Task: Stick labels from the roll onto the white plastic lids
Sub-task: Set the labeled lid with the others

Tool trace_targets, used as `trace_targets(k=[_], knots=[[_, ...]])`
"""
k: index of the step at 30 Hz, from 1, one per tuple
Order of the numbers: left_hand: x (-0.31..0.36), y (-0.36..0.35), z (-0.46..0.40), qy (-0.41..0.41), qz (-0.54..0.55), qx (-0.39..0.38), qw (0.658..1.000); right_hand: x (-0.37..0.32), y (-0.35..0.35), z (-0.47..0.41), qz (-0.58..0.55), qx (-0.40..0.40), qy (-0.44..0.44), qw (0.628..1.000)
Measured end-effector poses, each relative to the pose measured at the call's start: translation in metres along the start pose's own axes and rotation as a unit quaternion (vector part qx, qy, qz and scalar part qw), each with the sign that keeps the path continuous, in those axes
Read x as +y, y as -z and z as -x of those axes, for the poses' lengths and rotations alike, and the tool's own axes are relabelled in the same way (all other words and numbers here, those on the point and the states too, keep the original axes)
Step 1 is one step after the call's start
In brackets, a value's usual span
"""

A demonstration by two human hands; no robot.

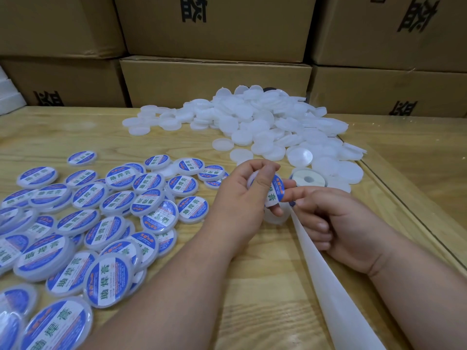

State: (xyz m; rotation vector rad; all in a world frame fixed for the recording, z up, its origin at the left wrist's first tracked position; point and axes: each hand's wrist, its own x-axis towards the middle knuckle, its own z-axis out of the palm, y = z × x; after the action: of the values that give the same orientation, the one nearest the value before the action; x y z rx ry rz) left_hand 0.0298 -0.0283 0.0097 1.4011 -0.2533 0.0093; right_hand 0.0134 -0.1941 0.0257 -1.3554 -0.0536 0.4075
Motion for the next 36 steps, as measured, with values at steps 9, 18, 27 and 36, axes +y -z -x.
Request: trace_targets(k=[9, 18, 27, 36], knots=[[-0.001, 0.001, -0.001, -0.011, -0.014, 0.042, 0.999, 0.001, 0.002, 0.001, -0.012, -0.006, 0.004, 1.0], [-0.004, 0.004, -0.003, -0.021, 0.015, 0.067, 0.997, -0.003, 0.002, 0.003, -0.022, -0.021, 0.021, 0.999], [0.006, 0.005, -0.001, 0.038, 0.024, 0.126, 0.991, 0.0, 0.003, 0.001, -0.019, 0.025, 0.042, 0.999], [0.007, 0.01, -0.008, 0.064, 0.131, 0.209, 0.967, 0.004, 0.007, -0.004, -0.01, 0.081, 0.097, 0.992]])
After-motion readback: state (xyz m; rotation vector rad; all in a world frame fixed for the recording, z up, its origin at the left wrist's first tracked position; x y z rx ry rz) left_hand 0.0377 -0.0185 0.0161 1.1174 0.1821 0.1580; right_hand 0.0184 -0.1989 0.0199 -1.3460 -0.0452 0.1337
